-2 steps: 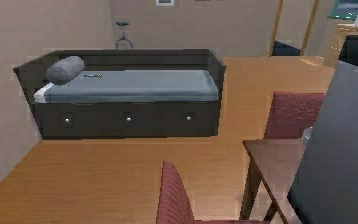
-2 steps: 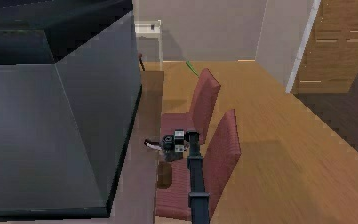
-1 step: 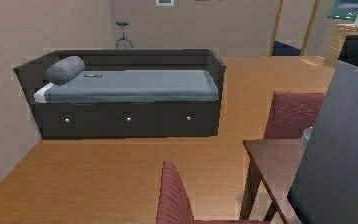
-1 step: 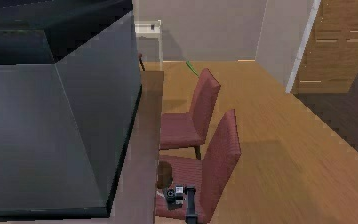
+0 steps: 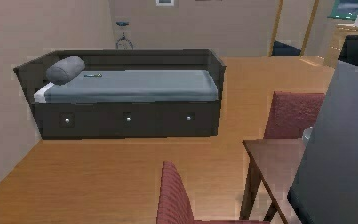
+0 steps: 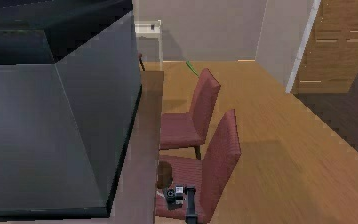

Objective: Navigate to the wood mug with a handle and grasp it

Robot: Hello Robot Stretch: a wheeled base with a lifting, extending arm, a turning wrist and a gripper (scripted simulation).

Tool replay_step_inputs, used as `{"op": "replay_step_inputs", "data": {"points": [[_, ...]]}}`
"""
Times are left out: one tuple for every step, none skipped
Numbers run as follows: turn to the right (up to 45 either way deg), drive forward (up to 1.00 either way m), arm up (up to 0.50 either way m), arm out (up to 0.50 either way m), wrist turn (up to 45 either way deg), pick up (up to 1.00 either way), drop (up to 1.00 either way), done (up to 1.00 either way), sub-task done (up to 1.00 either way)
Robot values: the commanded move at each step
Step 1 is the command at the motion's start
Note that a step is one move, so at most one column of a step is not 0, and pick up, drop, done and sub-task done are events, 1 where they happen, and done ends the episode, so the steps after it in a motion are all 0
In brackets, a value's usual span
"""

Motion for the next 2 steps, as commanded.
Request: {"op": "replay_step_inputs", "data": {"points": [[0.0, 0.0, 0.1, 0.0, 0.0, 0.0, 0.0, 0.0, 0.0], [0.0, 0.0, 0.0, 0.0, 0.0, 0.0, 0.0, 1.0, 0.0]]}}
